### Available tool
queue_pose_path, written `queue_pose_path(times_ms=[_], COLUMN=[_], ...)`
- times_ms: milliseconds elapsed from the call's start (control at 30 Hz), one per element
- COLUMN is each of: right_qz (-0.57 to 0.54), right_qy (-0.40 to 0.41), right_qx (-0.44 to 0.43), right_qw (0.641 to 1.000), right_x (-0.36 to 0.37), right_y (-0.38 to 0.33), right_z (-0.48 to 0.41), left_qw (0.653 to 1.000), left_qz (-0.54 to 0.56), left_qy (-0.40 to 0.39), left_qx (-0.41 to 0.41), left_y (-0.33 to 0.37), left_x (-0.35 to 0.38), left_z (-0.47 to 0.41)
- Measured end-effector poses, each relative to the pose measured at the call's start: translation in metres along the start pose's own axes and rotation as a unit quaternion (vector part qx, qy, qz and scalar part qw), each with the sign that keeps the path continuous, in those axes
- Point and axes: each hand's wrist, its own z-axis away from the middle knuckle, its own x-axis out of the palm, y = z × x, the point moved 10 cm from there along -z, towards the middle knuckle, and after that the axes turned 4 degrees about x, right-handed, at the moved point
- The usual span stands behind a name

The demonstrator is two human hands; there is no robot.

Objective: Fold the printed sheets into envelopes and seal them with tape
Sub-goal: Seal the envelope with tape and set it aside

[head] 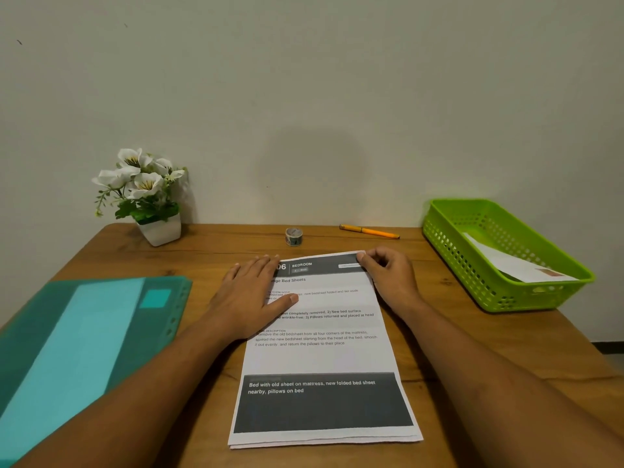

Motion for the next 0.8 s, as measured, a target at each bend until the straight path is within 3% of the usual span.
queue_pose_path(times_ms=[300,500,667,800], right_qz=[-0.041,-0.076,-0.045,-0.06], right_qy=[0.033,-0.089,-0.124,-0.111], right_qx=[-0.041,-0.009,-0.015,-0.003], right_qw=[0.998,0.993,0.991,0.992], right_x=[-0.011,0.008,0.008,0.003], right_y=[-0.009,-0.013,-0.013,-0.01], right_z=[0.005,0.025,0.035,0.04], left_qw=[1.0,0.996,0.98,0.946], left_qz=[0.012,0.065,0.163,0.284], left_qy=[0.004,0.048,0.095,0.125], left_qx=[-0.001,-0.026,-0.061,-0.097], left_y=[0.0,-0.002,-0.015,-0.022], left_x=[-0.002,-0.016,-0.025,-0.031], left_z=[0.001,0.006,0.012,0.02])
